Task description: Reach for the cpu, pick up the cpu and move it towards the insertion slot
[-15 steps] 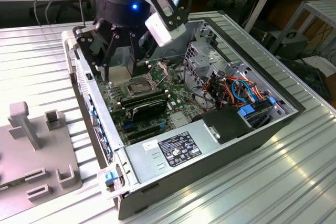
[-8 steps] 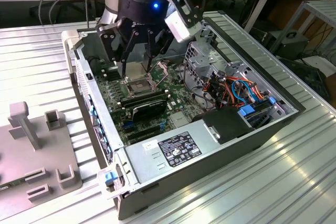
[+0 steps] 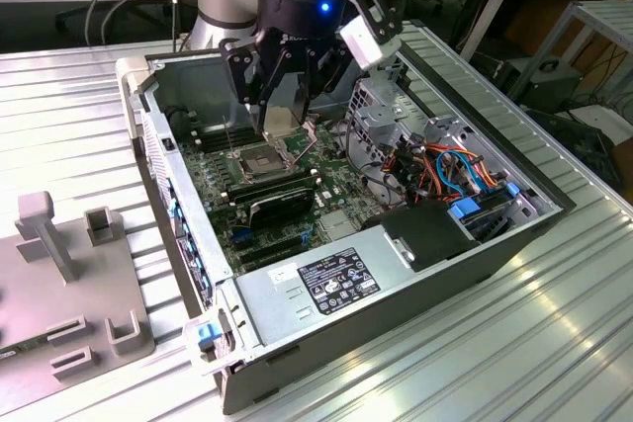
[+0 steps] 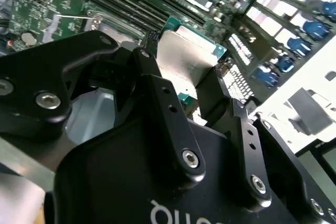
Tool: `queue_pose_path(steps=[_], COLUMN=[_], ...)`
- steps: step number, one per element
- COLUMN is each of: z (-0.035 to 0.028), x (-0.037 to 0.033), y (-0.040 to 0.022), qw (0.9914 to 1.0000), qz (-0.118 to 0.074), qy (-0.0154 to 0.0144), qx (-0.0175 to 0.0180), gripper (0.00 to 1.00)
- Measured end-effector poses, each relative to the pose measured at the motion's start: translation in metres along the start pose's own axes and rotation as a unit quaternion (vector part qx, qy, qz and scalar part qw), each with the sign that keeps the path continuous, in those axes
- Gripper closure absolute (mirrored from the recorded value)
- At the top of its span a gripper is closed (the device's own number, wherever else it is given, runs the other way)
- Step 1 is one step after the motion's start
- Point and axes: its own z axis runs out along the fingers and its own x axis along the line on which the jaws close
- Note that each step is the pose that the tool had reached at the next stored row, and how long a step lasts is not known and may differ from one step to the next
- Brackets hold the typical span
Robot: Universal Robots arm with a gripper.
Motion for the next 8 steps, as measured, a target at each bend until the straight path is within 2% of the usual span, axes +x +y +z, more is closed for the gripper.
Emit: queue_pose_path(steps=[1,8], z=[0.0004,0.0004], x=[-0.0021,-0.0023], y=[0.0013,0.0015], qw=[1.0,1.0], qz=[0.0,0.0], qy=[0.0,0.0], qx=[0.0,0.0], gripper=[0.46,0.46])
